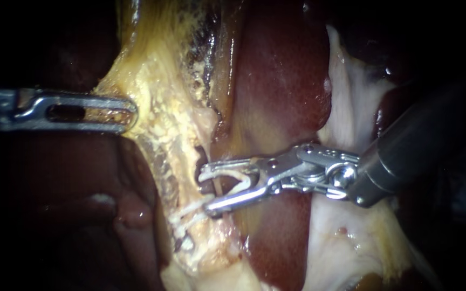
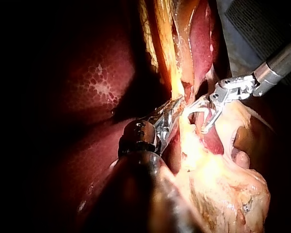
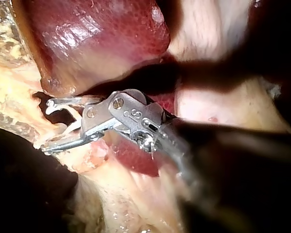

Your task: Clipping third clip left tube

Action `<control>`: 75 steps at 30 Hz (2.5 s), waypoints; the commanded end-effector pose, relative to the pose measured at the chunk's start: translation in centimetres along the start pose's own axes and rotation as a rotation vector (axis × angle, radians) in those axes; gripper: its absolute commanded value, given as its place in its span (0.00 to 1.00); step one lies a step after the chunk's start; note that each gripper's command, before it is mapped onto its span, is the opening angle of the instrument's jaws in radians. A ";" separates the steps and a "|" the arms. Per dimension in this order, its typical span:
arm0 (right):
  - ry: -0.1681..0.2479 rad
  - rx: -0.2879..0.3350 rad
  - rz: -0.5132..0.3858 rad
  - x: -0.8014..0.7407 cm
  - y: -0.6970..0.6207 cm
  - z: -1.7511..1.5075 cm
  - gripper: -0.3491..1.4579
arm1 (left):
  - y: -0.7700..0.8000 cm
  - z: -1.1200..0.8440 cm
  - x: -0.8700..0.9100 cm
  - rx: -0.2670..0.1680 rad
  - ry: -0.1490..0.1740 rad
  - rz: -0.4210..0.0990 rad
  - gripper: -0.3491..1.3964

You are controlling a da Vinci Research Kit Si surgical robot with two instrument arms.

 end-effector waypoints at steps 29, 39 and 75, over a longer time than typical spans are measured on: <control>0.019 0.258 0.007 0.11 -0.14 0.32 0.50 | 0.34 -0.08 -0.07 -0.006 -0.010 0.002 0.00; 0.048 0.335 0.030 0.23 -0.13 0.58 0.50 | 0.33 -0.07 -0.06 -0.007 -0.010 0.002 0.00; 0.092 0.173 0.403 0.73 0.09 0.32 0.00 | 0.33 -0.03 -0.03 -0.010 -0.014 0.003 0.00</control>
